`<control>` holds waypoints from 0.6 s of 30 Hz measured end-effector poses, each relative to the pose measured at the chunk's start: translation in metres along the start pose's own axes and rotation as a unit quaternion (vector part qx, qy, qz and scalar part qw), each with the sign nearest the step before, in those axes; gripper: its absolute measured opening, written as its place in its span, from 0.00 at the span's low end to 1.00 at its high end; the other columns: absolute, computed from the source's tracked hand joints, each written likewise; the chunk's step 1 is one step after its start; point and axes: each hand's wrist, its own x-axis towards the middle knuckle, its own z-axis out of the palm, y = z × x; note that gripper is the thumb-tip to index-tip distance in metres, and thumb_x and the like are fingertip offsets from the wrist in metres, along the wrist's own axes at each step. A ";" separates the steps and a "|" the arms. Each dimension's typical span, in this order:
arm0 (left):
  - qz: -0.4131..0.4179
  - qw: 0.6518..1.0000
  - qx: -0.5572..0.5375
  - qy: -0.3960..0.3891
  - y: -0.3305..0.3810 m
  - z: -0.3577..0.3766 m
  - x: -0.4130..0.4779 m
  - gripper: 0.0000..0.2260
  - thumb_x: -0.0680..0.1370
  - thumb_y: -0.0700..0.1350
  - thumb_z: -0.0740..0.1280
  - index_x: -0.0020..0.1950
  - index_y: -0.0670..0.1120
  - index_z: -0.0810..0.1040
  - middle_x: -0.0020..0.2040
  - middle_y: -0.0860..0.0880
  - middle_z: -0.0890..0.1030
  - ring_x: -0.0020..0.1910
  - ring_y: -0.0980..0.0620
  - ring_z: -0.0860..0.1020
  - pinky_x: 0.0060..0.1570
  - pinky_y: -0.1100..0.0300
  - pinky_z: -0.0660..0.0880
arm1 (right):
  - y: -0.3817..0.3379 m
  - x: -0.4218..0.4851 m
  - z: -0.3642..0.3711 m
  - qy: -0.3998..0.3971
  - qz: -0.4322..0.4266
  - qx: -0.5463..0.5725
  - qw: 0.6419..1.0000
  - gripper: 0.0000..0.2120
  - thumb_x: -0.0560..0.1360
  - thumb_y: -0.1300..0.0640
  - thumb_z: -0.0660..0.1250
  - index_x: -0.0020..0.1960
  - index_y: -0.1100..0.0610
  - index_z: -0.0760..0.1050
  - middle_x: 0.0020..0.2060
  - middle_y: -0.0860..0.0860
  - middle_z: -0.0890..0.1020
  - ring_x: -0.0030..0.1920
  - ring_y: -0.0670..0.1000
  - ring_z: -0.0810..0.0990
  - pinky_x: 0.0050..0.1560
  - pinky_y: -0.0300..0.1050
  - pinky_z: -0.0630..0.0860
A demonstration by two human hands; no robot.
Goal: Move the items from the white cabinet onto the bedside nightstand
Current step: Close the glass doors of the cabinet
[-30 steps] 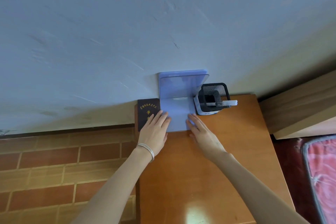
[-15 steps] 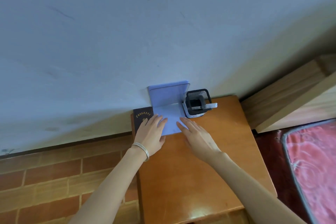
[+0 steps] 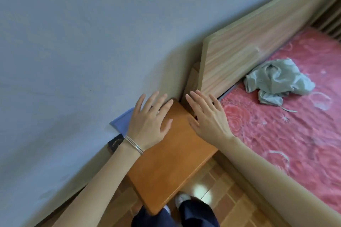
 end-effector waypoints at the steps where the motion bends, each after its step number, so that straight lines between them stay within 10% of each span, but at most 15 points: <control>1: 0.029 1.000 -0.008 -0.002 0.009 -0.005 0.006 0.22 0.77 0.54 0.57 0.66 0.46 0.75 0.66 0.45 0.75 0.66 0.44 0.71 0.65 0.42 0.64 | 0.000 -0.013 -0.013 0.005 0.027 -0.007 1.000 0.28 0.73 0.51 0.64 0.70 0.60 0.67 0.68 0.56 0.71 0.70 0.55 0.65 0.69 0.58 0.61; 8: 0.224 0.967 -0.094 -0.080 0.082 -0.016 0.027 0.22 0.76 0.53 0.59 0.68 0.46 0.73 0.67 0.46 0.73 0.65 0.45 0.71 0.65 0.45 0.65 | -0.012 -0.139 -0.070 -0.021 0.230 -0.087 0.969 0.30 0.73 0.49 0.66 0.71 0.59 0.65 0.69 0.56 0.70 0.70 0.56 0.65 0.68 0.60 0.63; 18: 0.539 0.814 -0.187 -0.109 0.291 -0.056 0.029 0.23 0.76 0.54 0.57 0.68 0.46 0.72 0.68 0.46 0.73 0.66 0.45 0.71 0.64 0.43 0.66 | -0.074 -0.342 -0.168 0.021 0.546 -0.150 0.824 0.27 0.75 0.47 0.58 0.71 0.58 0.65 0.68 0.56 0.71 0.69 0.54 0.67 0.68 0.55 0.62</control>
